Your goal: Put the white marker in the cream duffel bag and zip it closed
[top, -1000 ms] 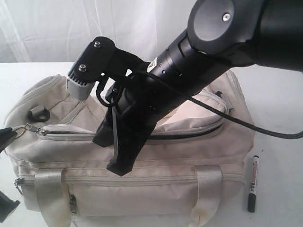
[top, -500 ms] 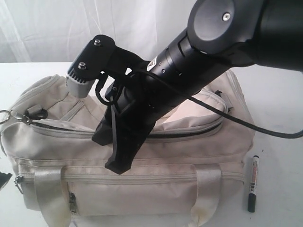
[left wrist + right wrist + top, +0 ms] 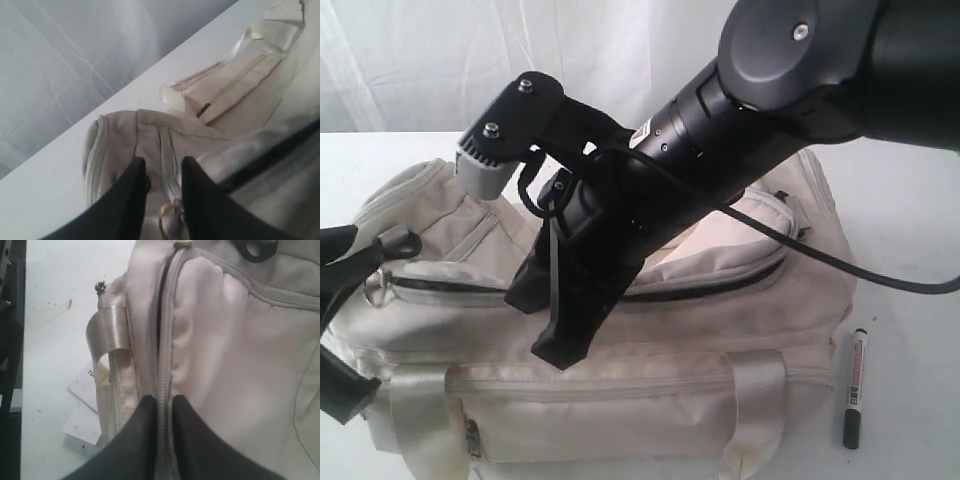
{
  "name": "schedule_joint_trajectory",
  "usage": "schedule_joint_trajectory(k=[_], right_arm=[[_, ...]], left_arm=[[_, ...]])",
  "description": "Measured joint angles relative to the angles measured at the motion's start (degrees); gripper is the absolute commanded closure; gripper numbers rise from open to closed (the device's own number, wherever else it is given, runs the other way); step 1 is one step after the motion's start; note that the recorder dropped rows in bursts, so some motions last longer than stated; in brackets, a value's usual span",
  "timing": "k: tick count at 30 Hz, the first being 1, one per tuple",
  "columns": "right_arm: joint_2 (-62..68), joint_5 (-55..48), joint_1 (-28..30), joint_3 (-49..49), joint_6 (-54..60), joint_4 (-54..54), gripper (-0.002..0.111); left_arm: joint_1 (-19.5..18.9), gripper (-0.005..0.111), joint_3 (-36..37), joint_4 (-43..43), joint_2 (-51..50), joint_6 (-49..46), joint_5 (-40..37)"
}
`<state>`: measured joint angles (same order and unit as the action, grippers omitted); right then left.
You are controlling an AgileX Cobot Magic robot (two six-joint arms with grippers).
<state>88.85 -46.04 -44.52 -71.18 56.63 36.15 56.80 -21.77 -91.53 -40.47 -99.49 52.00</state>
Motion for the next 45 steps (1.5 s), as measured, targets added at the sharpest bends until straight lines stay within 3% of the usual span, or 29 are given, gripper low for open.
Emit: schedule_joint_trajectory(k=[5,15,28,36,41,45], right_arm=[[-0.2,0.4,0.0,0.0,0.0,1.9,0.072],[-0.3,-1.7,0.0,0.0,-0.8,0.9,0.071],[-1.9,-13.4,0.0,0.0,-23.8,-33.5,0.071],[-3.1,-18.6,0.0,0.0,-31.6,-40.6,0.071],[-4.7,-19.2,0.0,0.0,-45.5,-52.2,0.071],[-6.2,-17.2,0.0,0.0,-53.3,-53.3,0.071]], left_arm=[[0.0,0.058,-2.9,-0.7,0.0,0.0,-2.7],[0.0,0.058,-5.8,-5.9,0.0,-4.7,-8.0],[0.0,0.058,-5.8,-7.3,0.0,-7.4,-8.3],[0.0,0.058,-5.8,-7.3,0.0,-7.4,-8.3],[0.0,0.058,-5.8,-7.3,0.0,-7.4,-8.3],[0.0,0.058,-5.8,-7.3,0.0,-7.4,-8.3]])
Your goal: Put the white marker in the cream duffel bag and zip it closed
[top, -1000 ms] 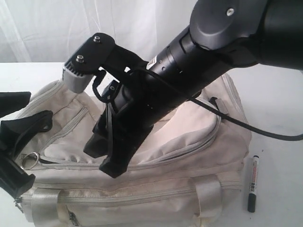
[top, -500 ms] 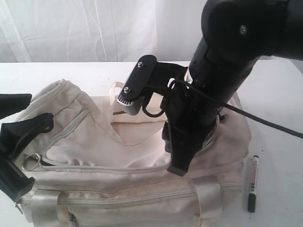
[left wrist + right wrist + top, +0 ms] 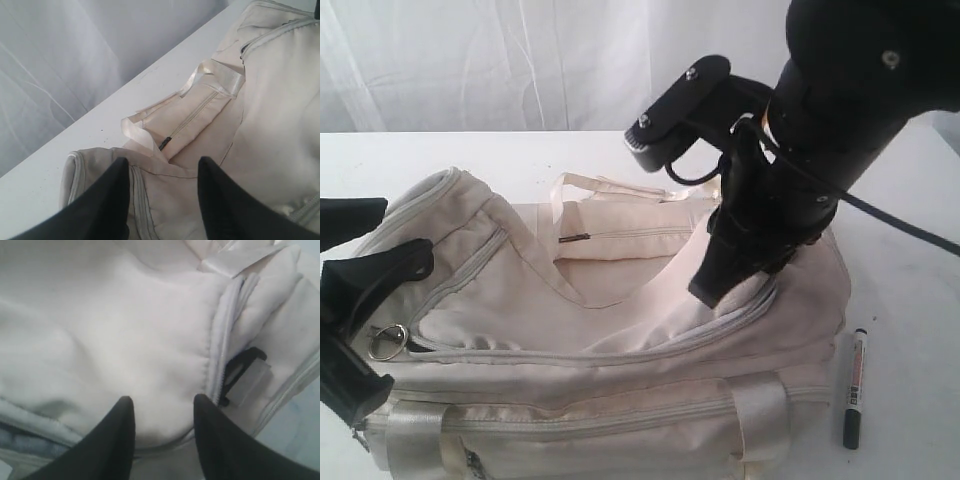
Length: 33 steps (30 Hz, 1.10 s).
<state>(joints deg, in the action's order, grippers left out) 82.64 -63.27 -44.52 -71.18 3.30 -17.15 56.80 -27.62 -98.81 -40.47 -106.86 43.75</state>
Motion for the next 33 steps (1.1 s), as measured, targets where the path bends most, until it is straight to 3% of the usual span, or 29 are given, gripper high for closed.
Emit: schedule_joint_trajectory(k=[9,17,33], right_arm=[[-3.6,4.7,0.0,0.3,-19.7,-4.0,0.071],[-10.1,8.9,0.0,11.9,-35.4,-10.0,0.071],[-10.1,24.8,3.6,19.6,-40.7,-9.7,0.071]], left_arm=[[0.0,0.058,0.0,0.0,0.0,-0.5,0.0],[0.0,0.058,0.0,0.0,0.0,-1.5,0.1],[0.0,0.058,0.0,0.0,0.0,-1.5,0.1]])
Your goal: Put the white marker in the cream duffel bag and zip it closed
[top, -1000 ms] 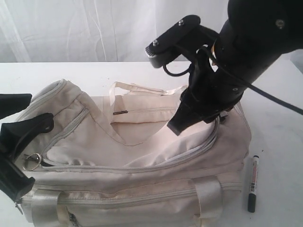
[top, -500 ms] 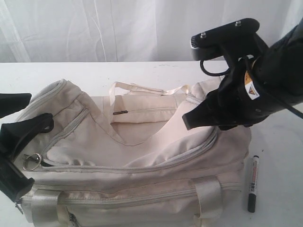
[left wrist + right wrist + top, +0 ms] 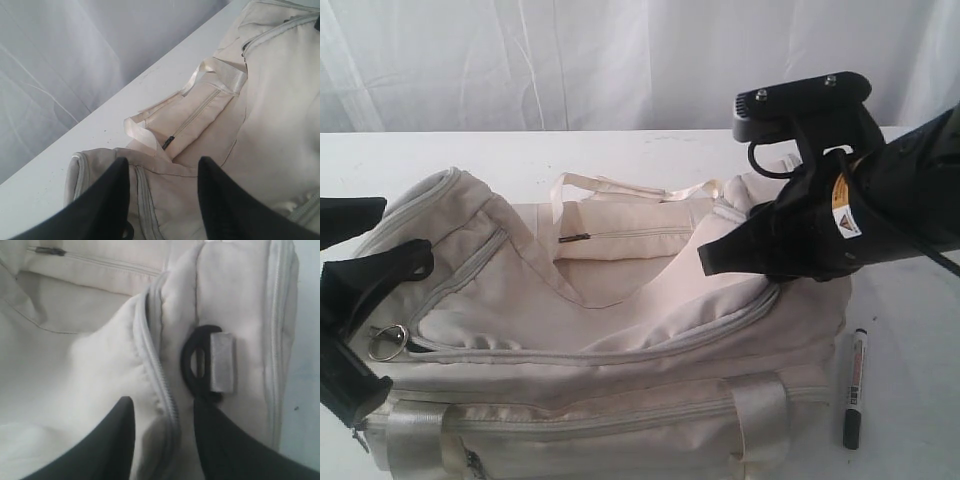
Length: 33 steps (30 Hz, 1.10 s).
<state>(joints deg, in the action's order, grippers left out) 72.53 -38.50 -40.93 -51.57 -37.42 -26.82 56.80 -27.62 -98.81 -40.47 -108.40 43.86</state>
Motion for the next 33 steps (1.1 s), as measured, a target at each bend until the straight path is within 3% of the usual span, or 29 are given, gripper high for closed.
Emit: schedule_joint_trajectory(k=[33], right_arm=[[-0.1,1.8,0.0,2.7,-1.3,7.0,0.071]], left_arm=[[0.0,0.058,0.0,0.0,0.0,0.0,0.2]])
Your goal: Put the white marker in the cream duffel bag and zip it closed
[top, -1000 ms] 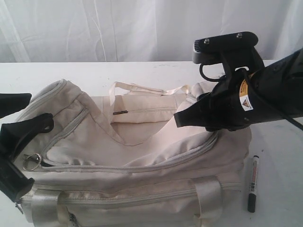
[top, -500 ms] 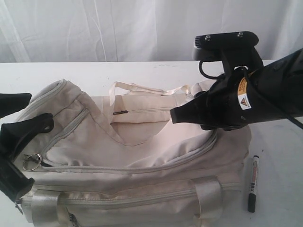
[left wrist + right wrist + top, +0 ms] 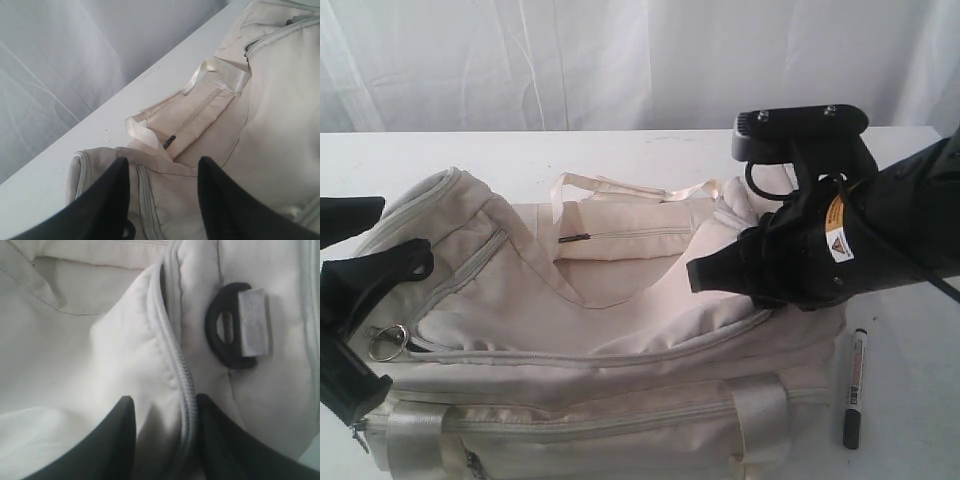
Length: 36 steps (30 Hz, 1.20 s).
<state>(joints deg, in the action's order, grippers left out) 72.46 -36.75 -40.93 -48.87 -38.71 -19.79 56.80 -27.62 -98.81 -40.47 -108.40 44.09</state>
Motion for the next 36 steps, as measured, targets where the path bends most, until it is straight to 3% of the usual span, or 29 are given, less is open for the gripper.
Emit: schedule_joint_trajectory(k=[4,17,31,36], right_arm=[[0.0,3.1,0.0,1.2,0.0,1.3,0.074],[0.0,10.1,0.0,1.2,0.0,1.9,0.099],[-1.5,14.9,0.0,-0.7,0.7,1.9,0.1],[-2.6,18.3,0.0,-1.6,0.7,2.0,0.1]], left_arm=[[0.0,0.058,0.0,0.0,0.0,0.0,0.1],[0.0,0.058,0.0,0.0,0.0,0.0,0.2],[0.0,0.058,0.0,0.0,0.0,0.0,-0.2],[0.0,0.058,0.0,0.0,0.0,1.3,-4.9]])
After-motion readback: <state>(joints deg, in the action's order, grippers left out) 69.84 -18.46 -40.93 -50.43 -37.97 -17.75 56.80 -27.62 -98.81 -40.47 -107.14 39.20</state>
